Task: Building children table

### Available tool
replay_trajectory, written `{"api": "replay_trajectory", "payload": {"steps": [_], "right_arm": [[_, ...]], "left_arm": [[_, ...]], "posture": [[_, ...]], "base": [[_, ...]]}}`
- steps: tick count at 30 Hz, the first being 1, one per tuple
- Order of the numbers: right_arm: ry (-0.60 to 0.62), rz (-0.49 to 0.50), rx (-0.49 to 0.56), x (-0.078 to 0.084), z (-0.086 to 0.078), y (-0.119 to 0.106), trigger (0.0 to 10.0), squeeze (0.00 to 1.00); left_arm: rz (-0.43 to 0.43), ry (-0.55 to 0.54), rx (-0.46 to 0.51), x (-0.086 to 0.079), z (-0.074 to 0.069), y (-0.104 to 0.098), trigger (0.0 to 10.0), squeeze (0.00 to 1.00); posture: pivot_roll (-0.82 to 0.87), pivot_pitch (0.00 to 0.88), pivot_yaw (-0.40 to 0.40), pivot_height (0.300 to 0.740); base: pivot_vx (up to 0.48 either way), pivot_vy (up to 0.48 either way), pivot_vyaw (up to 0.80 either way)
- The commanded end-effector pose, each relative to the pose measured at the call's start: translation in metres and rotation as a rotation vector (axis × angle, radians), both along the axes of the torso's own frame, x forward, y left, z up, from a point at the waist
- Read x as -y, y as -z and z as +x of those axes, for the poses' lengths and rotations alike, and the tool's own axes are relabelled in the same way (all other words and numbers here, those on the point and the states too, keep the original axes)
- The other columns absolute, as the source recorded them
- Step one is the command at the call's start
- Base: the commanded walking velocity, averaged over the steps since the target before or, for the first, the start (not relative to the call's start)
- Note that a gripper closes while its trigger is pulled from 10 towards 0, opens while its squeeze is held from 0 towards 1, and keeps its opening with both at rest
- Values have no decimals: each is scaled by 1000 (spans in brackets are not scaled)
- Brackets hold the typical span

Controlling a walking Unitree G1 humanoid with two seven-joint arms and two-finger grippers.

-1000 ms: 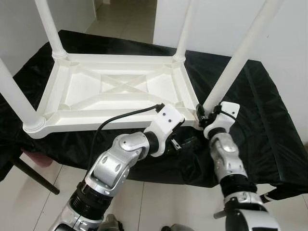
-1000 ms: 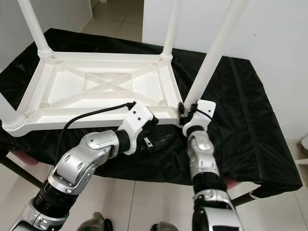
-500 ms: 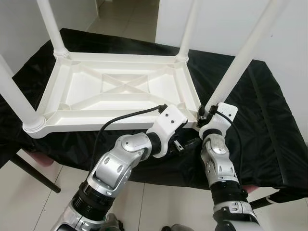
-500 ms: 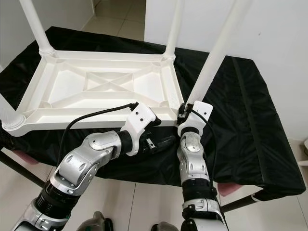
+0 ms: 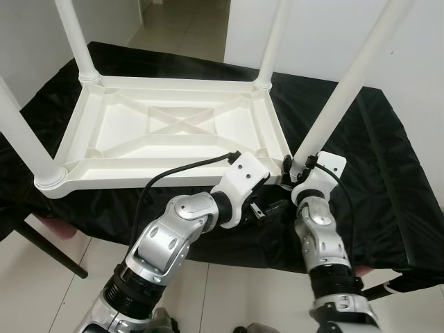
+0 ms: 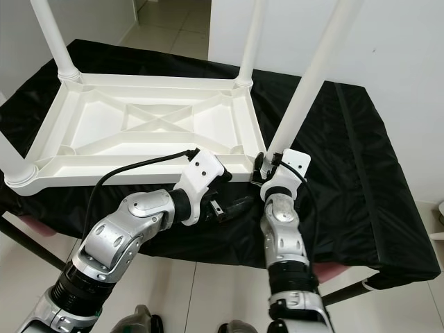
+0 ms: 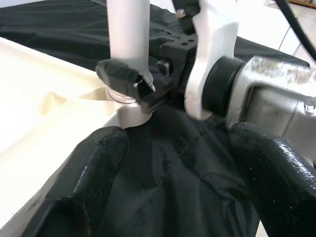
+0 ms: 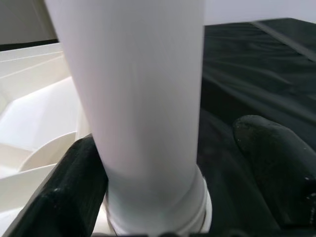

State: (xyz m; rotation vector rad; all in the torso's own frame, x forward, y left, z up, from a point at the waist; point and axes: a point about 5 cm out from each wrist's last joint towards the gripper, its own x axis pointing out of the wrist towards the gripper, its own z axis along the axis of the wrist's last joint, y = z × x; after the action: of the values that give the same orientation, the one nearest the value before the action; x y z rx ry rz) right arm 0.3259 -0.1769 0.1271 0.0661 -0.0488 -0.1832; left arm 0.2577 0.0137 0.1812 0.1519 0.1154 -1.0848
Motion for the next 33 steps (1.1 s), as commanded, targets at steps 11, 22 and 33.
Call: {"api": "replay_trajectory", "payload": {"steps": [11,22,33], "right_arm": [[-378,-48,-1,30,14,-3,10000,0],[-638,-92,-66,42,16,2,10000,0],[-695,-130,-126,52,26,0,10000,0]], "left_arm": [[10,-19,10,-1,0,0,10000,0],[16,-25,10,-3,1,-1,10000,0],[16,-35,8,-5,2,-2,10000,0]], "posture": [[55,0,-62,740],[58,3,-54,740],[64,12,-52,740]], "base": [[0,0,0],[0,0,0],[0,0,0]]}}
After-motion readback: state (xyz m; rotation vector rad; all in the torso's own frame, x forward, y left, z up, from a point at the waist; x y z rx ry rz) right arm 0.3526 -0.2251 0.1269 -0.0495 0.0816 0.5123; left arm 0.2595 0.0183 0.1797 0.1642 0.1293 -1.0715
